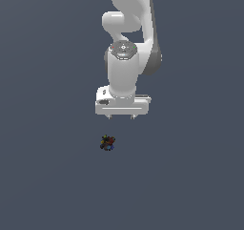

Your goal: Pick up the object and move it to a goal position.

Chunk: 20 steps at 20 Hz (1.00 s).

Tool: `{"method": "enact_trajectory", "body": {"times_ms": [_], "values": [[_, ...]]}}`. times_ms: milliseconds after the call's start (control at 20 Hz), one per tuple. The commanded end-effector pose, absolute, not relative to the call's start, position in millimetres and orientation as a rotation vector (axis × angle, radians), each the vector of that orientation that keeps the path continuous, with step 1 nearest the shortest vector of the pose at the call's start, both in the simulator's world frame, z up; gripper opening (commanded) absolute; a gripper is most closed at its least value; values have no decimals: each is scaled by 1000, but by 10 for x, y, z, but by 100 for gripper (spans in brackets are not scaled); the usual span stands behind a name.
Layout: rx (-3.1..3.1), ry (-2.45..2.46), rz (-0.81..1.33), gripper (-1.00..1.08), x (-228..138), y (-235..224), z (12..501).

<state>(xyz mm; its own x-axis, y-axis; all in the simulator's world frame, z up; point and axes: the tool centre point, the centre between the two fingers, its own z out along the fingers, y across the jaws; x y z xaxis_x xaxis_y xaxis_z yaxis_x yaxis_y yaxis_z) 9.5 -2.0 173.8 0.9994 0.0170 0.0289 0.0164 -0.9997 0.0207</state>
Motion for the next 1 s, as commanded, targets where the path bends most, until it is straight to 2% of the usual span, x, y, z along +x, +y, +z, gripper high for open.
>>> {"method": "enact_trajectory", "body": {"times_ms": [0,450,950], "values": [[3121,26,45,100,95,-20,1738],[3141,119,58,100,115,268,1834],[3143,71,50,100,199,136,1700]]}}
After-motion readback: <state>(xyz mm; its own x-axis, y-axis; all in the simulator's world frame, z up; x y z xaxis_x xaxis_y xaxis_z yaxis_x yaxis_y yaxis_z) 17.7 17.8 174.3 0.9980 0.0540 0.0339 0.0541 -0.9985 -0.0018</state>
